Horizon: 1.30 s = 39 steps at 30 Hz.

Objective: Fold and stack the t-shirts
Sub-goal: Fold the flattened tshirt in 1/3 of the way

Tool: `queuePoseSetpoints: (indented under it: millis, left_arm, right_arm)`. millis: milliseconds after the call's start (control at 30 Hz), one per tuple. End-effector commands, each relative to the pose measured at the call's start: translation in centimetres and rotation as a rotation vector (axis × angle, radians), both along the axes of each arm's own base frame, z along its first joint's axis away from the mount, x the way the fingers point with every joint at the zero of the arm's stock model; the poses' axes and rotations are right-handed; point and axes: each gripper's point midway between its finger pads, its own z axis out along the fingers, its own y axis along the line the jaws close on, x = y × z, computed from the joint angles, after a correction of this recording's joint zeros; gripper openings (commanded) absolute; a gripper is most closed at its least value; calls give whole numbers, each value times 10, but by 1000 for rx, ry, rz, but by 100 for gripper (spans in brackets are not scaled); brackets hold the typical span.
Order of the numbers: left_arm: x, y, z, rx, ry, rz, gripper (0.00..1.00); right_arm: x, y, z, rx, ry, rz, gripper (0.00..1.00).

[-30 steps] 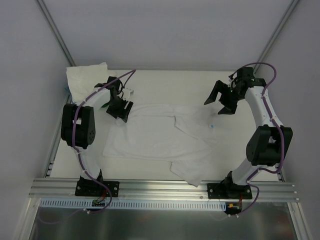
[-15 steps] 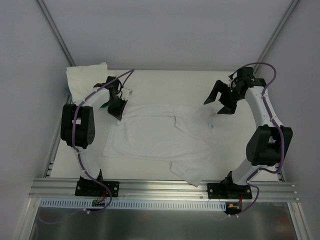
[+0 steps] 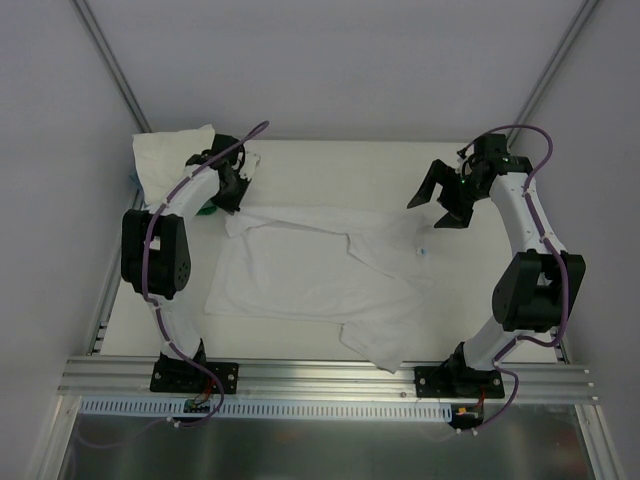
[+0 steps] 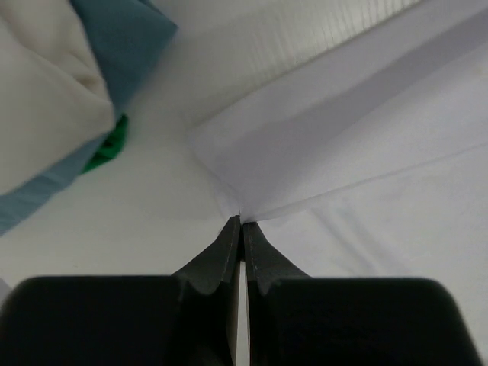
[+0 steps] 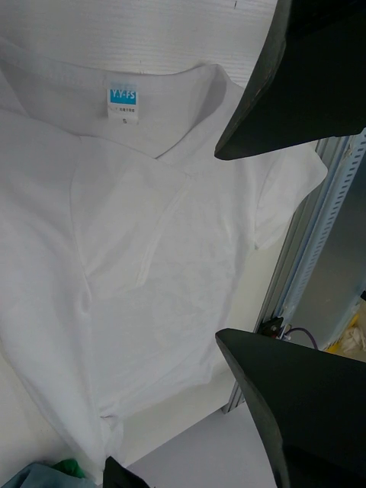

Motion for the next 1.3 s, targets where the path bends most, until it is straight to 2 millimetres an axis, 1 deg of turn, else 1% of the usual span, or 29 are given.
queuePoseSetpoints:
  millis: [0,100,133,233,300,400,500,600,633,700,733,800,833,1033,1133,1267]
  left_arm:
    - [36,6,63,61,-207,38,0]
    - [42,2,74,67,-238,38,0]
    - [45,-3,79,65,-256,34,0]
    - [53,-14,86,62,-288,13,0]
    - [56,-19,86,57,-289,5,0]
    - [54,-29,81,53,-283,-17,0]
    - [45,-33,78,69,-275,-30,0]
    - [28,-36,76,91,-270,-49,0]
    - [17,-32,69,104,-250,-54,0]
    - [4,-28,61,122,-228,-56,0]
    - [-7,-25,53,129,-211,-53,0]
    - [-18,-21,48,134,-198,-43,0]
    - [-26,-19,43,135,-181,-33,0]
    - [-49,-9,26,167,-132,-5,0]
    - [-55,-6,20,179,-123,8,0]
    - [-61,-6,10,181,-97,37,0]
  right_arm:
    - [8,6,9,26,-23,6,100]
    - [8,6,9,26,-23,6,100]
    - [8,7,8,27,-22,9,100]
    - [8,7,8,29,-22,7,99]
    - [8,7,9,30,-20,7,100]
    - [8,7,9,27,-22,9,100]
    - [7,6,9,21,-21,9,99]
    - [7,5,10,19,-26,9,99]
    - [7,6,10,19,-24,10,99]
    - [9,6,11,22,-27,10,100]
    - [9,6,12,21,-30,11,99]
    - [11,6,12,22,-33,11,100]
    - [12,7,12,24,-33,11,99]
    - [13,8,13,37,-29,6,100]
    - [12,8,13,36,-30,10,99]
    - [8,8,13,34,-27,12,100]
